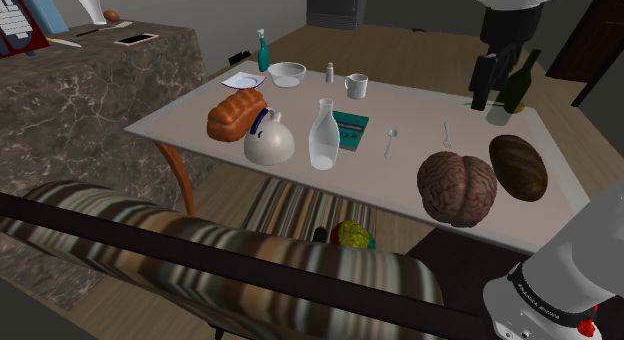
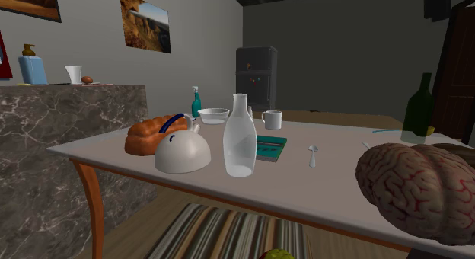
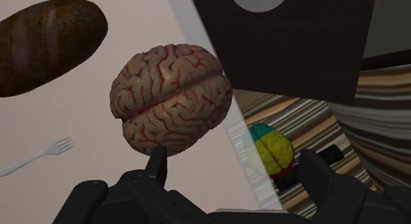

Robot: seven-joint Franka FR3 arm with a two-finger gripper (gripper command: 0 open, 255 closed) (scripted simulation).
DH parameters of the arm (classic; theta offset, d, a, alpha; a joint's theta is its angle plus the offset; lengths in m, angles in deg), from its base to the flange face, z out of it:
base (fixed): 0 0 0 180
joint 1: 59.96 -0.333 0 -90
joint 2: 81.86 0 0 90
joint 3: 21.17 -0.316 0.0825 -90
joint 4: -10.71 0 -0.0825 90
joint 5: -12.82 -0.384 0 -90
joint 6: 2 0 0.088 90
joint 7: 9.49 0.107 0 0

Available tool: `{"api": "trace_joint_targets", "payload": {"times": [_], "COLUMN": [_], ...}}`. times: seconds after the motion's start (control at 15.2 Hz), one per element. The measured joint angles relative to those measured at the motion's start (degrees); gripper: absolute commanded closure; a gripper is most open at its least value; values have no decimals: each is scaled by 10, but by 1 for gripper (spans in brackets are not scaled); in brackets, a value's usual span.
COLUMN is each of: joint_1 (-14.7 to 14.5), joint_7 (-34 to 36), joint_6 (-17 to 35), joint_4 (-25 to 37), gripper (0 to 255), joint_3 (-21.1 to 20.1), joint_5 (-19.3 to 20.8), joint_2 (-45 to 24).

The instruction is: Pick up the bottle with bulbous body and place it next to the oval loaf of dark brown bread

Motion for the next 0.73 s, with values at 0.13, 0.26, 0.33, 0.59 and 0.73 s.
{"api": "trace_joint_targets", "payload": {"times": [0.13, 0.26, 0.33, 0.59, 0.73], "joint_1": [0, -2, -2, -6, -7], "joint_7": [0, 4, 3, 12, 12], "joint_6": [7, 31, 45, 91, 115], "joint_4": [3, 10, 17, 57, 74], "gripper": [0, 0, 0, 0, 0], "joint_3": [0, -2, -1, -9, -9], "joint_5": [-1, -5, -6, -16, -18], "joint_2": [-9, -39, -58, -140, -180]}}
